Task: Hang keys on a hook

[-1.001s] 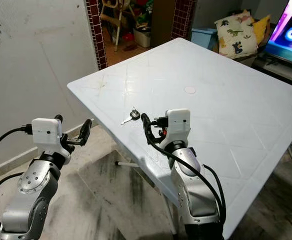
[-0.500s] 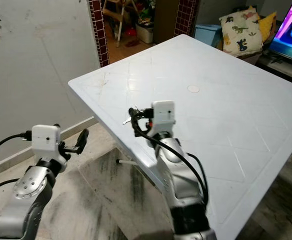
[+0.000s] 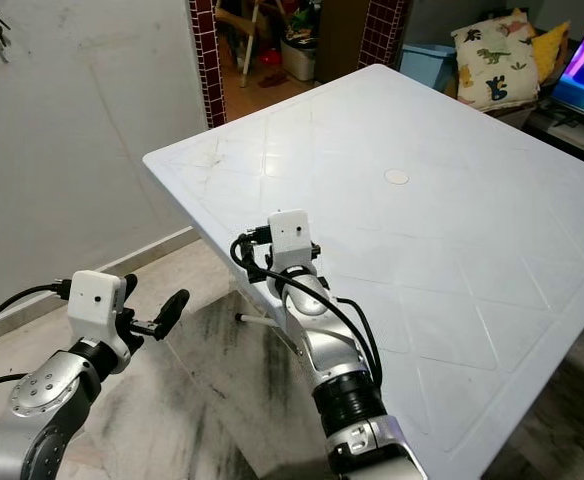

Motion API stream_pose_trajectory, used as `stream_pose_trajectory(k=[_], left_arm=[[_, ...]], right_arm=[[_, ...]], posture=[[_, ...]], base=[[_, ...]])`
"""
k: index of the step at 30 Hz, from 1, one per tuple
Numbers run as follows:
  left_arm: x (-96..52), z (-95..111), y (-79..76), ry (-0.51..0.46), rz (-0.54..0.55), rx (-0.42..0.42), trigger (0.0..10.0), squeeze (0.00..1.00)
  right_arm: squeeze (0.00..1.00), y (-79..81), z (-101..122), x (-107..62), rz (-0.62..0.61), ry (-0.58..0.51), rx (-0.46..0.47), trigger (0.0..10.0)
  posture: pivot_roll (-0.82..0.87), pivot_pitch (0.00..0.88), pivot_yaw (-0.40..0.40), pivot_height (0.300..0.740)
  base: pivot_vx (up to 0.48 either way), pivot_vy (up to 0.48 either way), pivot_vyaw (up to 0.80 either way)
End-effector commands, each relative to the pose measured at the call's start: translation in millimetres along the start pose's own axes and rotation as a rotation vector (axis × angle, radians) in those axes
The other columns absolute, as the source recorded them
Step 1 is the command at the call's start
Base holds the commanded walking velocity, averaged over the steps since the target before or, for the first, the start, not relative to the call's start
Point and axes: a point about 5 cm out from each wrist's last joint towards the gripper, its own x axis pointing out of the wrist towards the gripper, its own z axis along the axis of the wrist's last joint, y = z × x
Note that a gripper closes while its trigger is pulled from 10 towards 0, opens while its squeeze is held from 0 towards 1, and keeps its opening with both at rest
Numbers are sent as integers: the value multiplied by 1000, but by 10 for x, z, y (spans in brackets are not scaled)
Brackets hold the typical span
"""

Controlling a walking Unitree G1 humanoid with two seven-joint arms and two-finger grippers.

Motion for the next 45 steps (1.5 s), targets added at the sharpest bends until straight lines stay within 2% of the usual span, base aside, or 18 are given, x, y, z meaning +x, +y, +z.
stream_pose_trajectory(k=[1,6,8,9,11,12,15,16,18,19,22,23,32,36,37,40,42,45], left_arm=[[-19,-12,-88,-2,-18,17,10000,0],[-20,63,-160,-35,-55,11,10000,0],[-14,108,-153,-56,-59,3,10000,0],[6,192,-91,-98,-31,8,10000,0],[6,192,-91,-98,-31,8,10000,0],[29,231,-2,-115,31,24,10000,0],[33,242,56,-121,69,27,10000,0],[26,250,134,-125,126,33,10000,0],[15,253,166,-125,155,40,10000,0],[15,253,166,-125,155,40,10000,0],[-23,216,188,-116,146,52,10000,0],[0,202,171,-107,117,76,10000,0],[116,299,61,-150,25,146,10000,0],[96,218,0,-128,-2,120,10000,0],[84,183,-20,-124,-2,126,10000,0],[38,39,-69,-102,6,144,10000,0],[-12,-123,-92,-61,-13,173,10000,0],[-30,-170,6,-45,27,182,10000,0]], right_arm=[[0,26,31,46,-4,-17,-26,10000],[0,-7,165,103,-18,-73,-3,10000],[0,-41,205,106,-25,-97,8,10000],[0,-138,250,47,-35,-136,23,10000],[0,-138,250,47,-35,-136,23,10000],[0,-237,261,-49,-45,-164,33,10000],[0,-321,260,-155,-59,-181,41,10000],[0,-427,249,-321,-77,-200,45,10000],[0,-470,235,-396,-83,-204,44,10000],[0,-470,235,-396,-83,-204,44,10000],[0,-612,196,-644,-112,-208,46,10000],[0,-666,203,-726,-97,-208,15,10000],[0,-784,233,-887,-61,-166,-67,10000],[0,-773,229,-927,-50,-168,-98,10000],[0,-765,205,-937,-51,-159,-78,10000],[0,-759,96,-994,-85,-136,-72,10000],[0,-772,-65,-1079,-113,-89,-21,10000],[0,-809,-158,-1114,-140,-55,1,10000]], posture=[[170,107,-31,740],[160,103,-32,740],[153,99,-32,740],[141,96,-33,740],[141,96,-33,740],[115,90,-31,740],[104,87,-30,740],[89,84,-27,740],[89,84,-27,740],[89,84,-27,740],[49,61,-3,740],[40,52,10,740],[32,0,35,740],[37,0,28,740],[44,0,21,740],[58,0,-11,740],[81,0,-56,740],[83,0,-59,740]], base=[[0,0,0],[0,0,0],[0,0,0],[0,0,0],[0,0,0],[0,0,0],[0,0,0],[0,0,0],[0,0,0],[0,0,0],[0,0,0],[0,0,0],[0,0,0],[0,0,0],[0,0,0],[0,0,0],[0,0,0],[0,0,0]])
